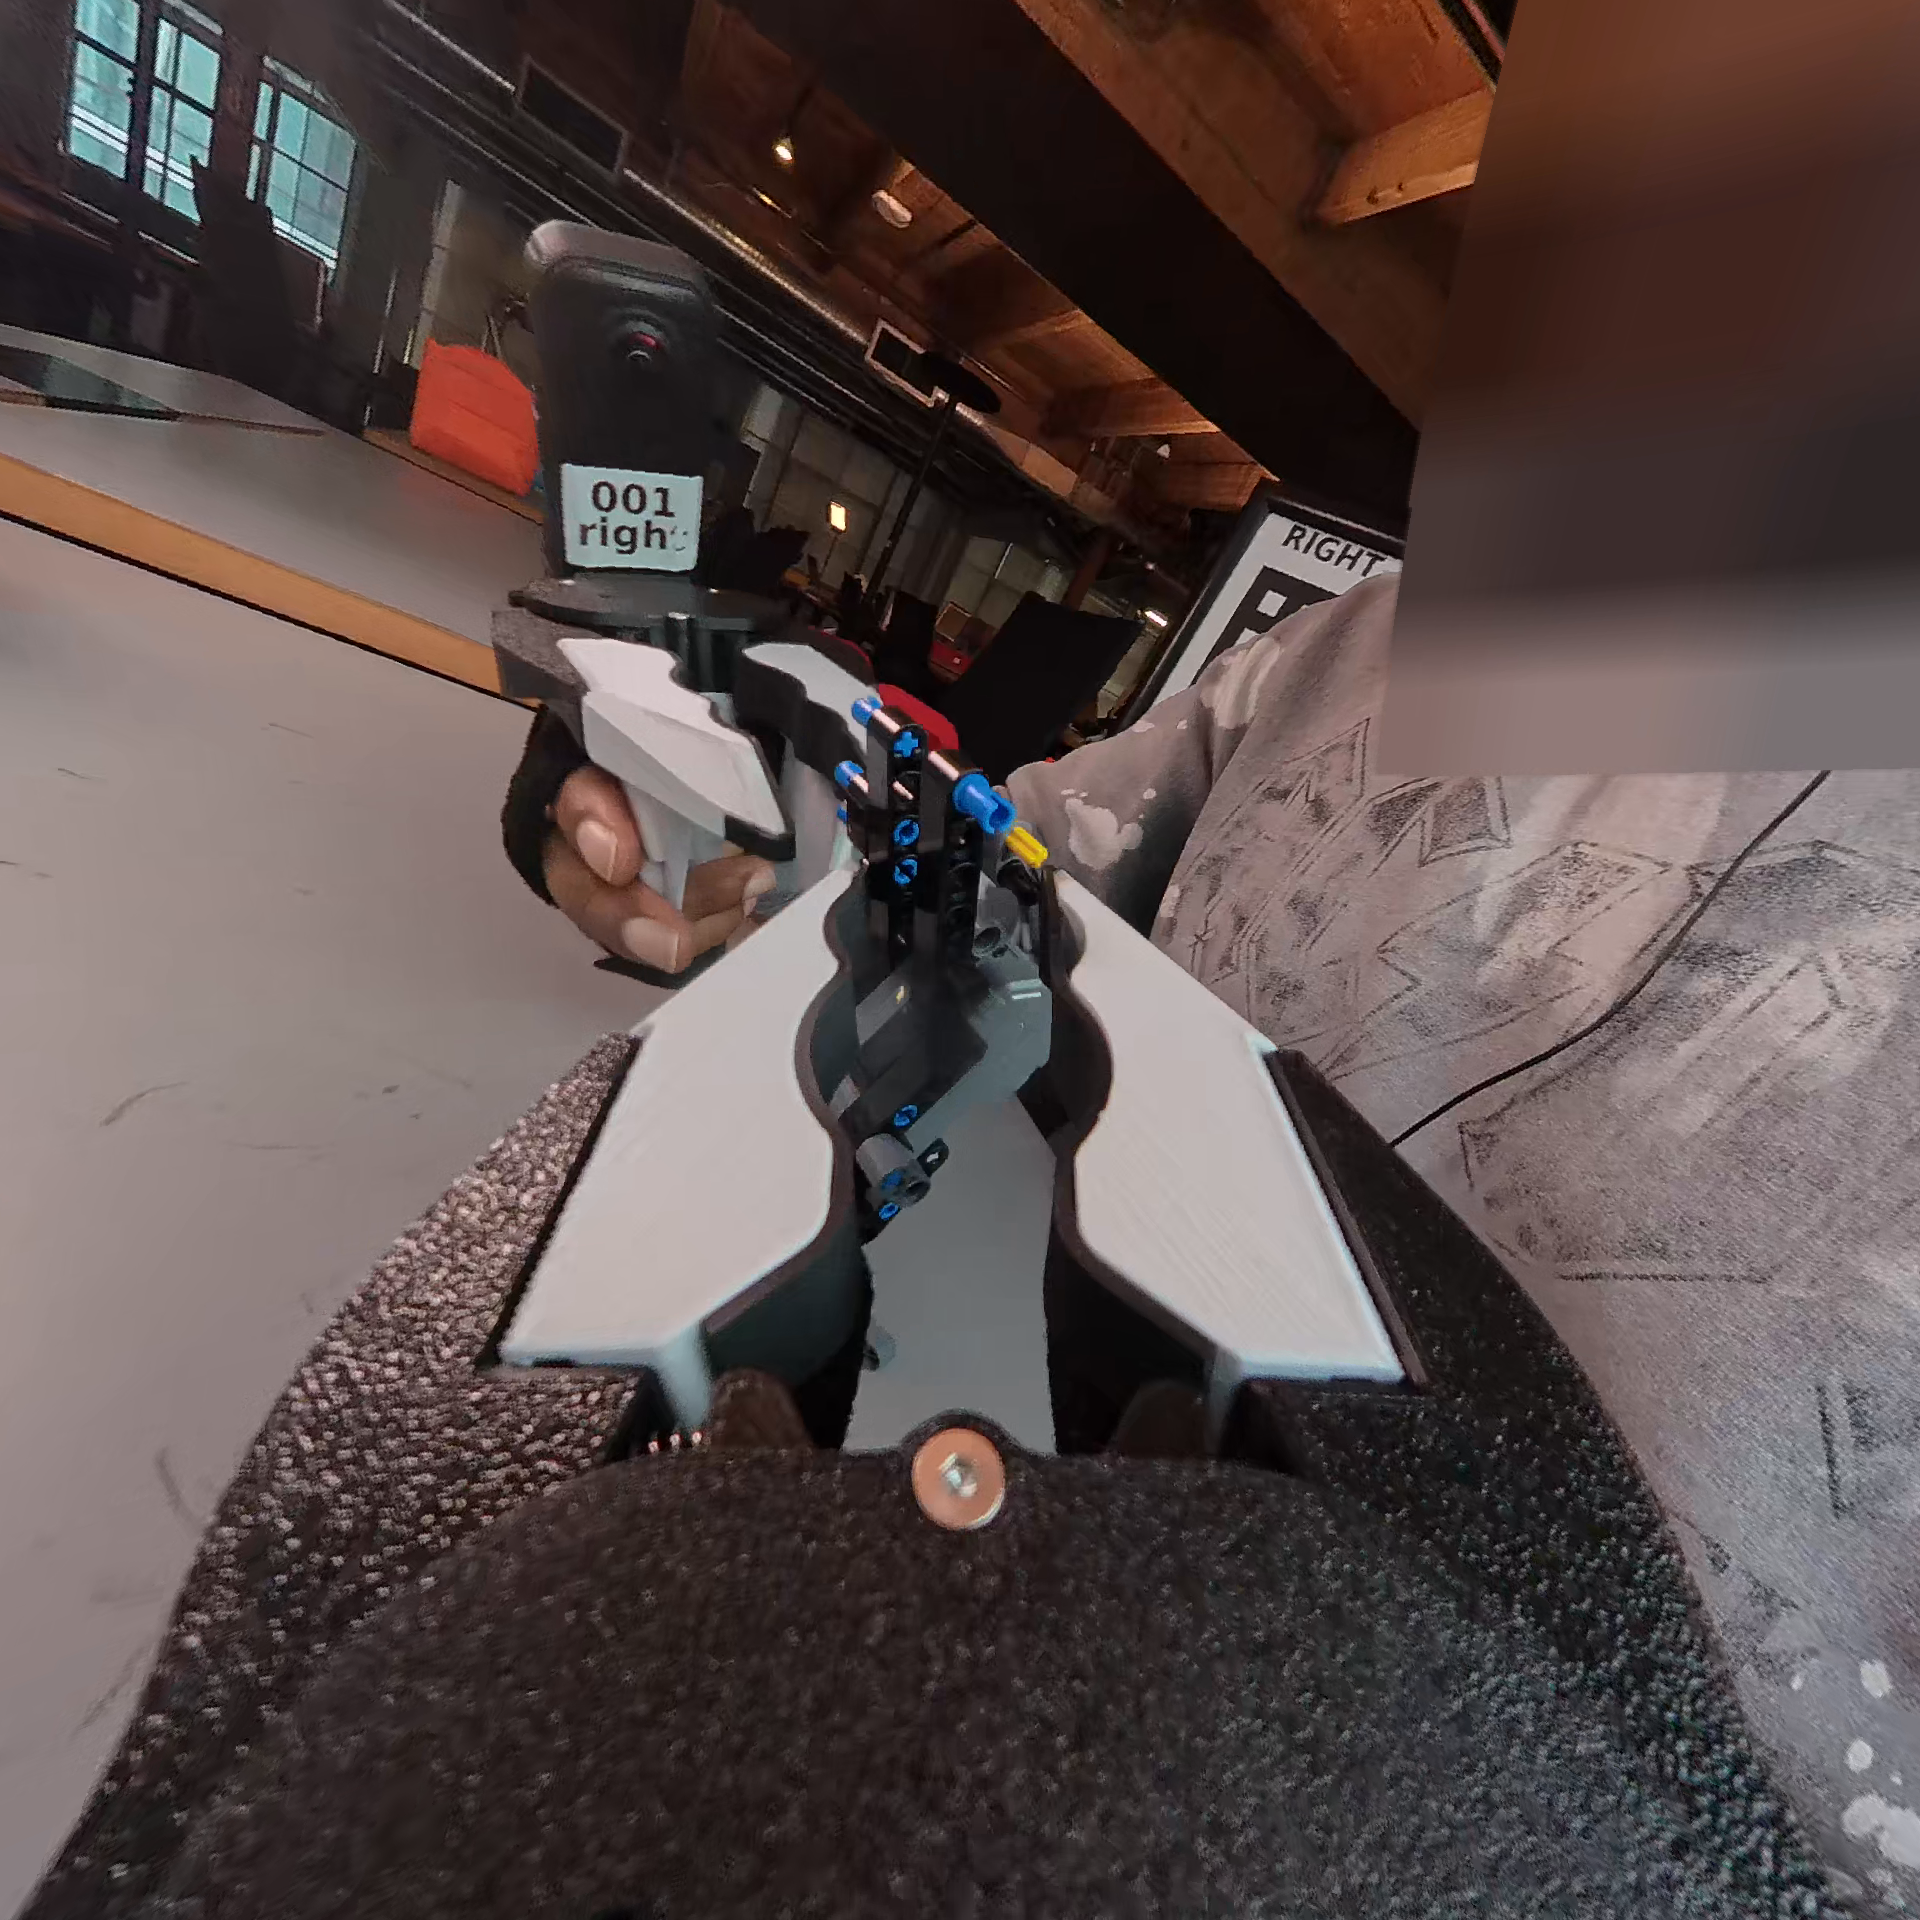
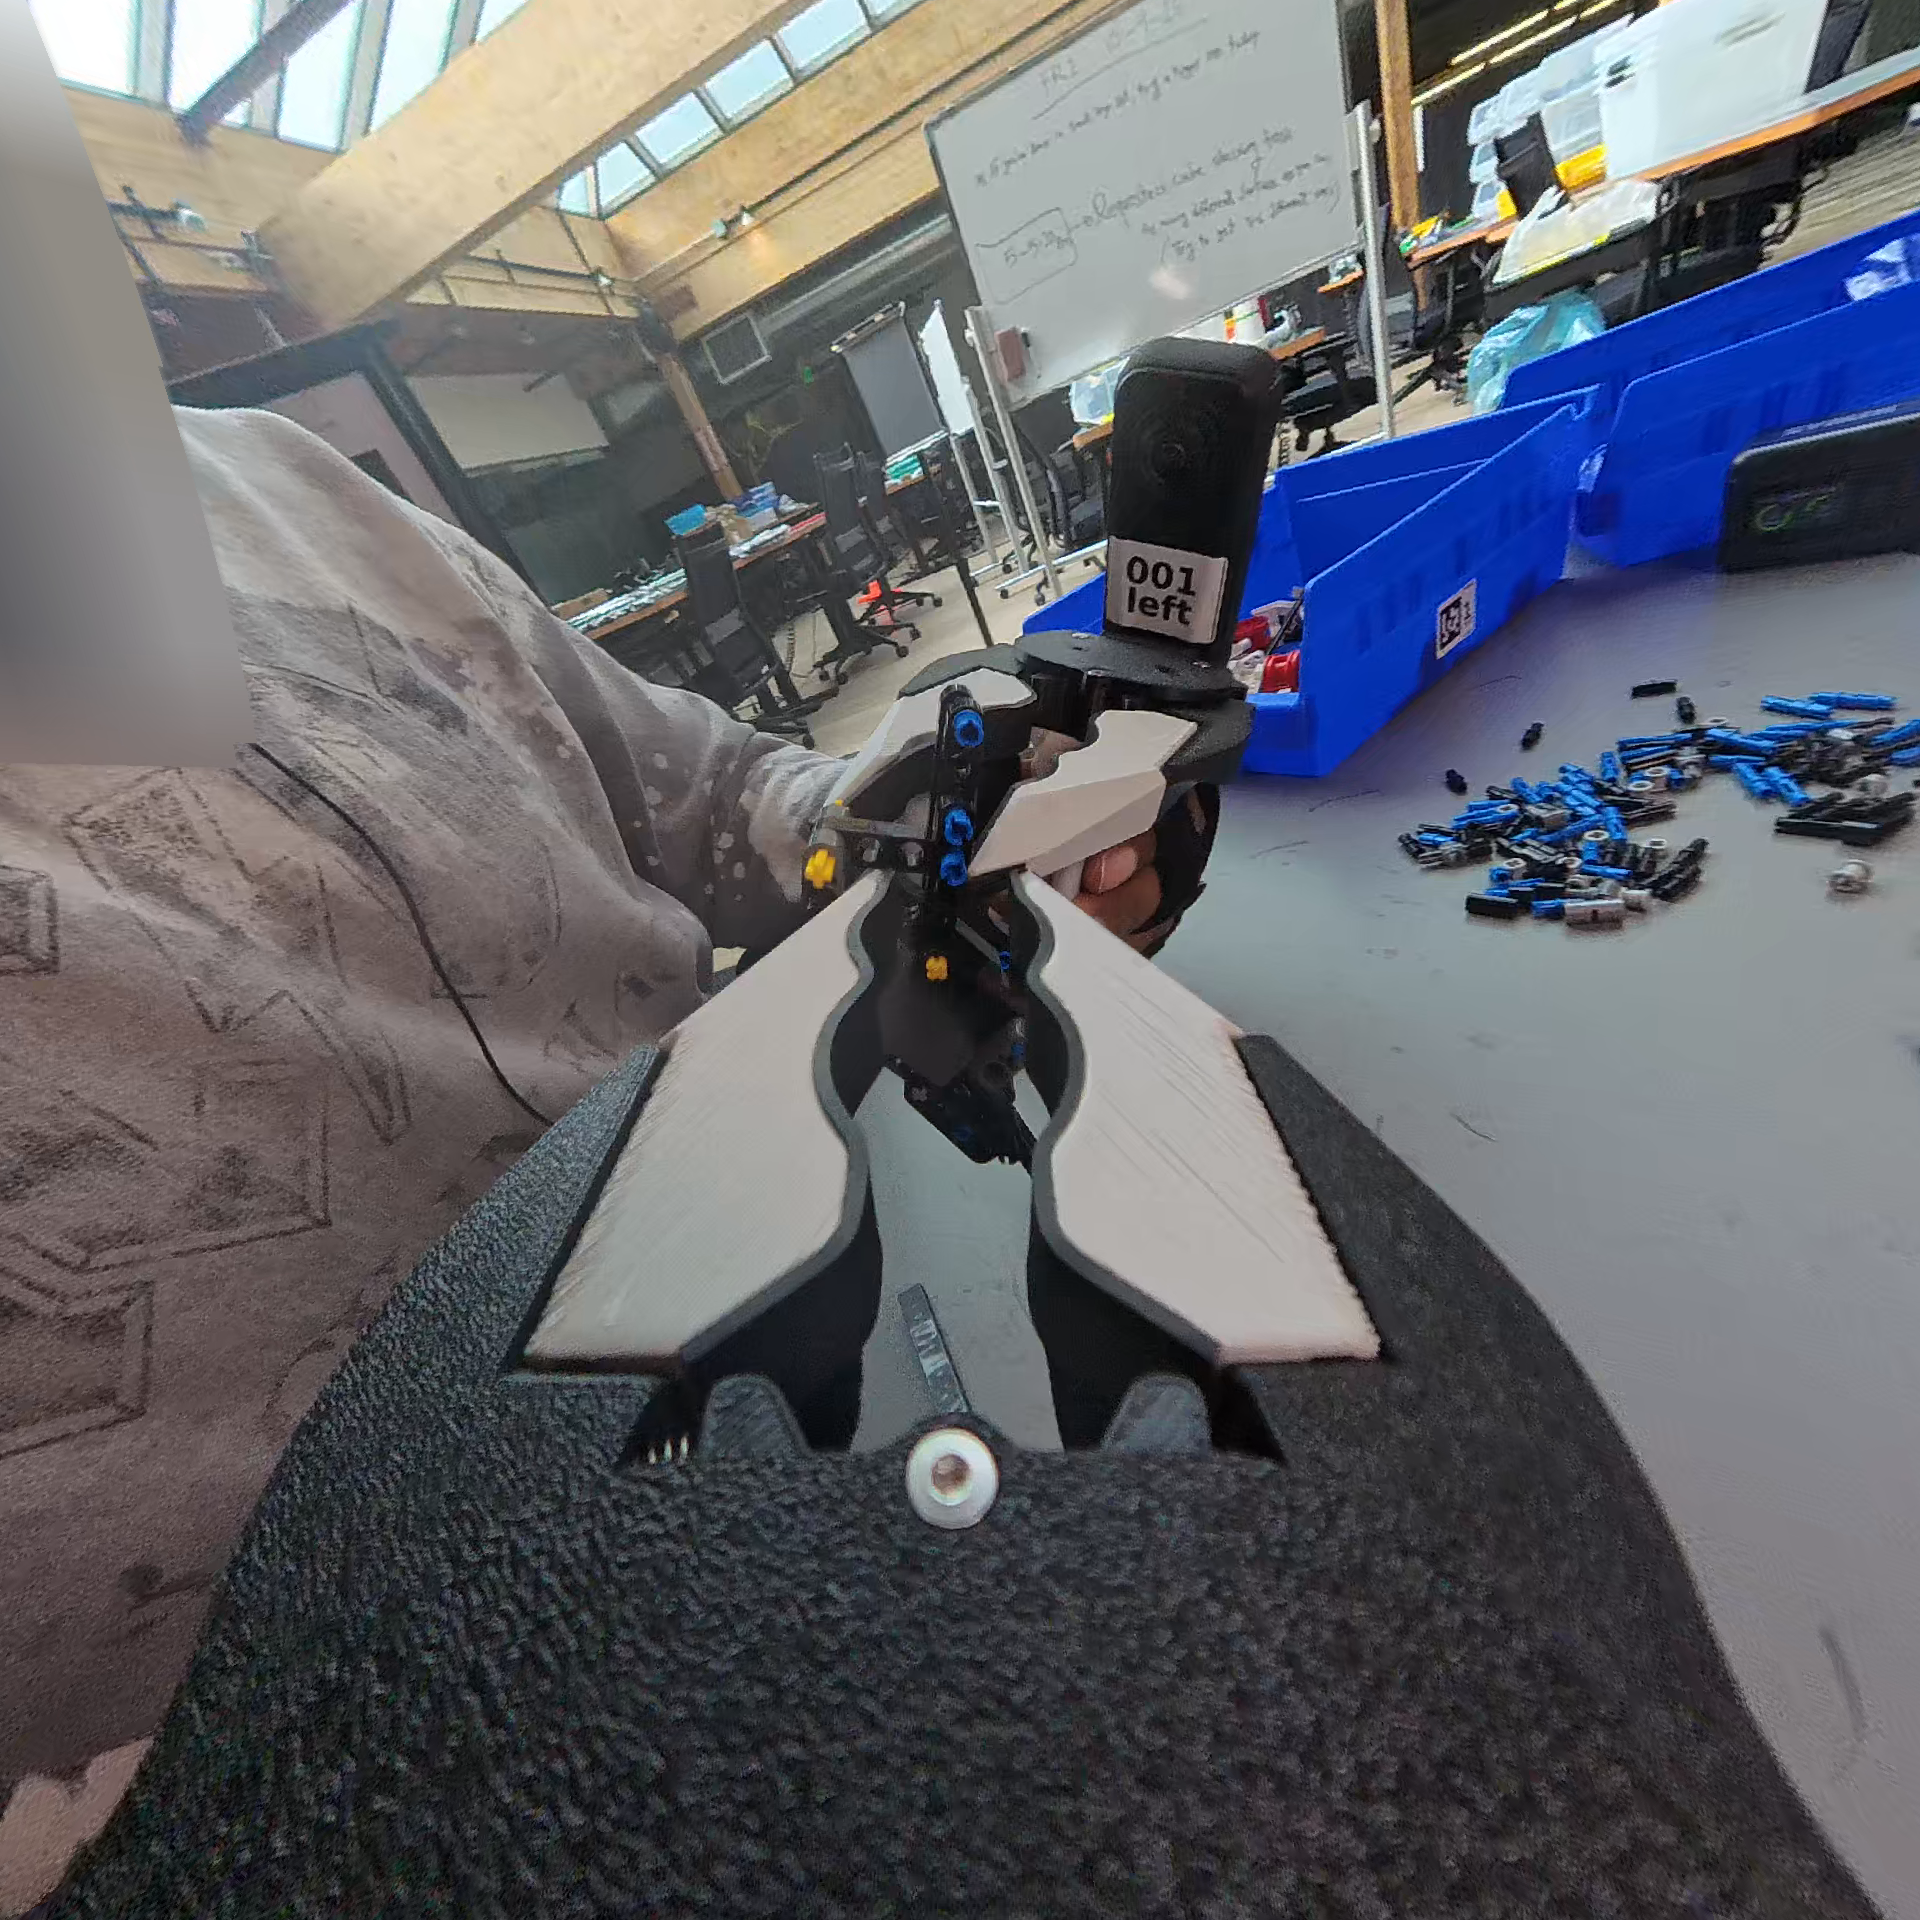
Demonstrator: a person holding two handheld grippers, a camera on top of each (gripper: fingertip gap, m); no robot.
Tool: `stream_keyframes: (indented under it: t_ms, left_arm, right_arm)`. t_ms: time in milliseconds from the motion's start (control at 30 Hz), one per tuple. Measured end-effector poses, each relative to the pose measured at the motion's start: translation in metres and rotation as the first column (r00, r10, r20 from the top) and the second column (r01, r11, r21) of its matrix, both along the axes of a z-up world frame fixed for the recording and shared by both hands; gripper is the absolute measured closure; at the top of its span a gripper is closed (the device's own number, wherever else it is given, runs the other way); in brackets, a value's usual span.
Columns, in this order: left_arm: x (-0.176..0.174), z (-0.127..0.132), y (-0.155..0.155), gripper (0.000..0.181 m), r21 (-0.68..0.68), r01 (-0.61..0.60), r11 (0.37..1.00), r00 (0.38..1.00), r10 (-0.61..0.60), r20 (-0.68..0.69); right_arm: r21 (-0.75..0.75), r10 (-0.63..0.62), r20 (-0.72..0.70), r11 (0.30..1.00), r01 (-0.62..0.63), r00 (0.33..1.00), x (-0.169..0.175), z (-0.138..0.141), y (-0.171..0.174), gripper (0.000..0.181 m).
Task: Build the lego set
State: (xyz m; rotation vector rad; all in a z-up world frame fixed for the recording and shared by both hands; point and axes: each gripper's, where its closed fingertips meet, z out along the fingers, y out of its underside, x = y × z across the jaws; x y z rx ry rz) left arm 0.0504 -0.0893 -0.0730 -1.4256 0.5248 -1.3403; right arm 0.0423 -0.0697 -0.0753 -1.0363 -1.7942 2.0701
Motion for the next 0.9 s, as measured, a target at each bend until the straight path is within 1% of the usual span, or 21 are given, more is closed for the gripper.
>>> stream_keyframes:
  t_ms: [67,100,267,433,533,600,733,833,900]
  left_arm:
    - [0.0,0.004,-0.004,0.15,0.0,0.032,0.999,0.999,-0.032,0.043]
    - [0.0,0.006,-0.005,0.15,-0.002,0.044,0.999,0.997,-0.044,0.061]
    - [-0.002,0.006,-0.004,0.15,-0.032,0.066,0.997,0.992,-0.062,0.11]
    - [0.0,0.002,-0.004,0.15,-0.055,0.081,0.995,0.992,-0.076,0.098]
    - [-0.001,0.002,-0.004,0.149,-0.076,0.096,0.992,0.989,-0.087,0.115]
    - [-0.002,0.001,-0.002,0.148,-0.088,0.087,0.992,0.991,-0.077,0.11]
    - [-0.005,0.003,-0.002,0.138,-0.107,0.084,0.991,0.991,-0.072,0.11]
    - [-0.008,0.003,0.0,0.14,-0.133,0.089,0.987,0.988,-0.071,0.134]
    - [-0.016,0.006,0.005,0.141,-0.144,0.056,0.988,0.985,-0.032,0.169]
  right_arm:
    - [0.016,0.045,-0.006,0.999,-0.045,0.999,0.003,-0.004,-0.005,0.161]
    - [0.027,0.048,-0.022,0.998,-0.048,0.999,0.003,-0.004,-0.006,0.161]
    - [0.054,-0.041,-0.113,0.997,0.047,0.993,-0.005,0.006,-0.009,0.166]
    - [0.055,-0.048,-0.121,0.997,0.055,0.992,-0.005,0.001,-0.015,0.165]
    - [0.019,-0.058,-0.121,0.998,0.061,0.991,-0.006,0.0,-0.014,0.168]
    - [0.01,-0.069,-0.117,0.997,0.071,0.991,-0.008,-0.001,-0.012,0.17]
    - [0.024,-0.103,-0.124,0.994,0.107,0.987,-0.011,-0.003,-0.006,0.172]
    - [0.039,-0.112,-0.139,0.992,0.118,0.984,-0.011,-0.003,-0.005,0.173]
    - [0.036,-0.117,-0.156,0.992,0.124,0.981,-0.009,-0.002,-0.003,0.176]
